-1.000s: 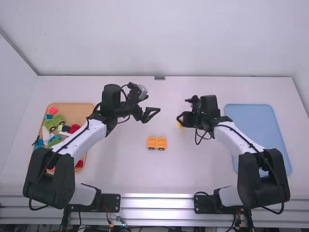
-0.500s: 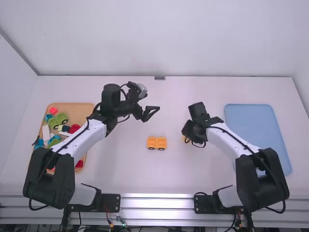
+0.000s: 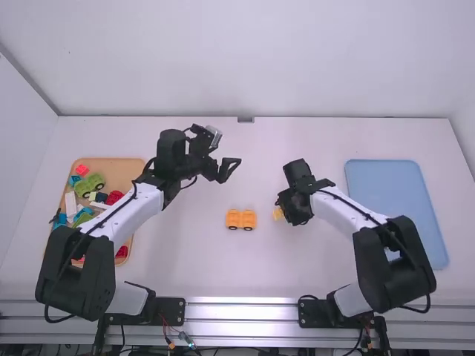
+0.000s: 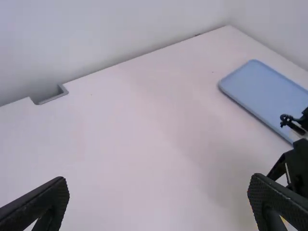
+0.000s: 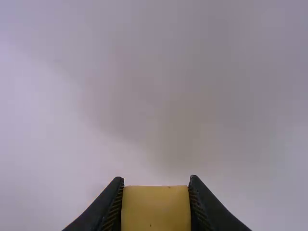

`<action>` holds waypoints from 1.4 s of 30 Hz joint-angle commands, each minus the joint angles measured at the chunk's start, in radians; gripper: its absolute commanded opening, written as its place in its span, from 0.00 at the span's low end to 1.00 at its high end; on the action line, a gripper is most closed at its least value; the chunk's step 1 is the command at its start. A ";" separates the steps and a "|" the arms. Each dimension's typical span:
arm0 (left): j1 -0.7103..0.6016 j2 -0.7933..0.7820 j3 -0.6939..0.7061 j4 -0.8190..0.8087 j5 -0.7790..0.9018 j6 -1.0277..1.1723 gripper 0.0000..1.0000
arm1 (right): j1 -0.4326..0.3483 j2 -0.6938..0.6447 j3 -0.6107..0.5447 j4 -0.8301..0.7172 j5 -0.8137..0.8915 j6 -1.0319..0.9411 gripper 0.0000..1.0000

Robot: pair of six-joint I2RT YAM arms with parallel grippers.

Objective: Assemble lego blocks to make yellow taxi

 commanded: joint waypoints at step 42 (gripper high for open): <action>0.015 -0.005 0.010 -0.023 -0.015 0.012 0.99 | -0.069 0.090 0.345 -0.372 -0.121 -0.306 0.99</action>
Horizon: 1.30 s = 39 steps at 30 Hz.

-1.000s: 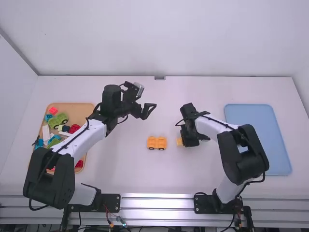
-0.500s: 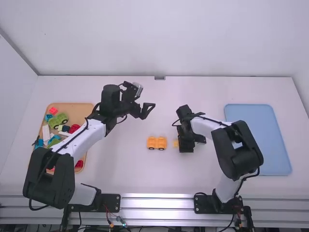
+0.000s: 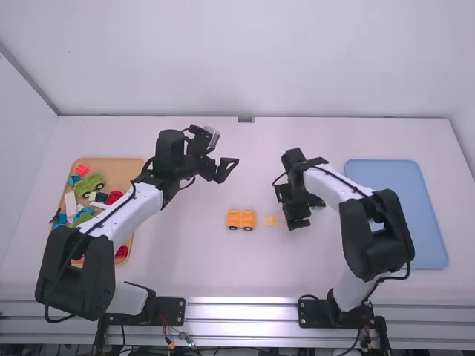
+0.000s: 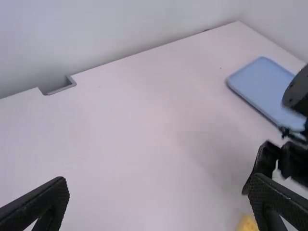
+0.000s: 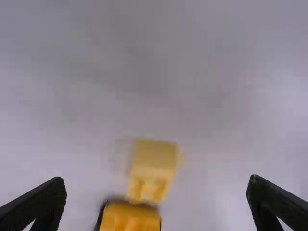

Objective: Assemble lego blocks to make yellow taxi

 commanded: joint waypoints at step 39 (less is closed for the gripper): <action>0.034 0.090 -0.217 -0.182 0.575 1.155 0.99 | -0.299 -0.098 0.014 -0.199 -0.931 -3.225 0.99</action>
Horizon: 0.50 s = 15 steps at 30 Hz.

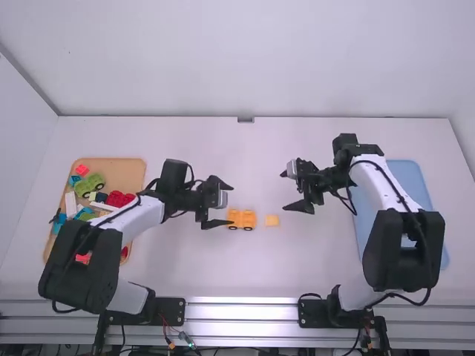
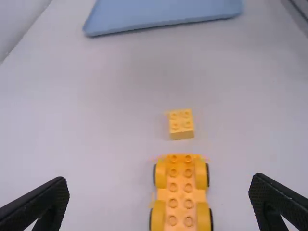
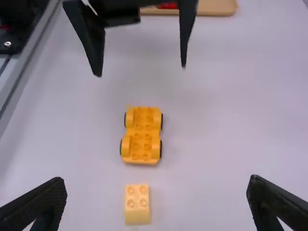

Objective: Assemble lego blocks to make yellow taxi

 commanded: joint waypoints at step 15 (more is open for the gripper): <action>0.000 0.352 0.050 0.057 0.149 0.191 0.99 | 0.091 0.011 -0.391 0.659 -0.013 0.296 0.99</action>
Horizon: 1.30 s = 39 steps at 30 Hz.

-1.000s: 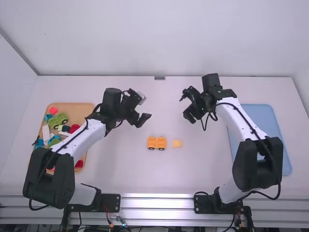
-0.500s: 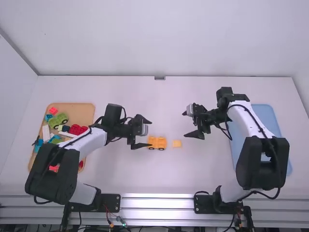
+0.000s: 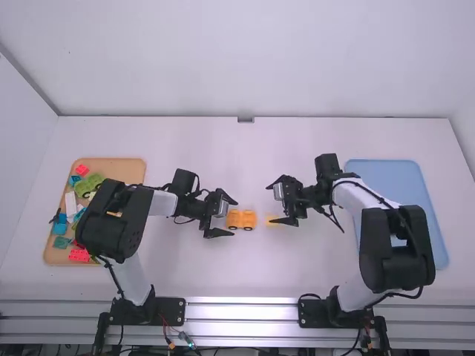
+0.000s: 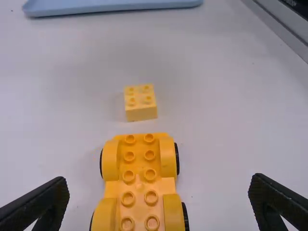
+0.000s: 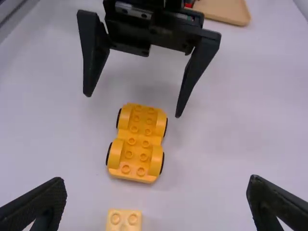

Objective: Assemble lego blocks to make yellow taxi

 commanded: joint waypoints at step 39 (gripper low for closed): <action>-0.008 0.042 0.010 0.101 0.040 -0.117 0.99 | -0.034 0.316 -0.151 0.374 0.056 0.188 0.36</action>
